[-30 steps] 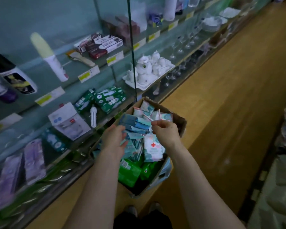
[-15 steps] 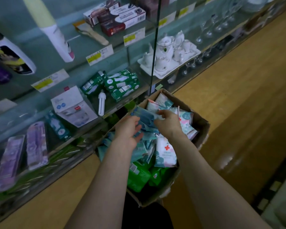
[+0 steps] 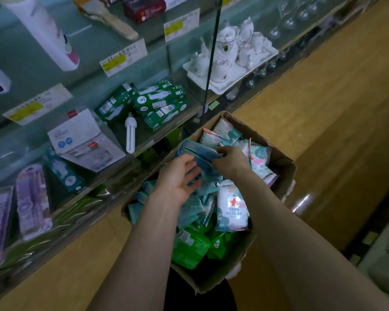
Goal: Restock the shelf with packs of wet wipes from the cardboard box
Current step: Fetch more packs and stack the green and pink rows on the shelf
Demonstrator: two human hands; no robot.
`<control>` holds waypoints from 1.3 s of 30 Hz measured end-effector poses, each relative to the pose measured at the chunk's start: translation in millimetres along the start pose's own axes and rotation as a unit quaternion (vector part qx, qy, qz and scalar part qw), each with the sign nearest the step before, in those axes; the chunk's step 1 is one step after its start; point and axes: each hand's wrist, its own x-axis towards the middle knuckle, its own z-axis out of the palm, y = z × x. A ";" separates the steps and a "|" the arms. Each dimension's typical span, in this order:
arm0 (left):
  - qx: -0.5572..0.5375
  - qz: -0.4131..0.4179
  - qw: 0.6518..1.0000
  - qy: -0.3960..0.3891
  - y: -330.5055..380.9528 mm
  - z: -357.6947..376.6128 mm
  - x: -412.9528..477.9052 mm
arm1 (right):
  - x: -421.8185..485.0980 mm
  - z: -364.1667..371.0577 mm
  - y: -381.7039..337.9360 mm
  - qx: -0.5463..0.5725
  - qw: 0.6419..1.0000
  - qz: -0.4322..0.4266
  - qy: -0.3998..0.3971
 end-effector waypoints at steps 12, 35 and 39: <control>0.013 -0.026 0.999 -0.038 -7.1 8.1 -3.7 | -41.9 -31.3 18.1 0.252 0.959 -0.018 0.128; -0.035 0.104 0.987 0.113 -3.9 -36.9 12.9 | -0.5 30.4 -6.8 -0.254 0.961 -0.082 0.069; -0.005 0.101 0.989 0.110 -2.0 -33.7 8.3 | -11.0 23.4 -1.0 -0.169 0.981 -0.041 0.085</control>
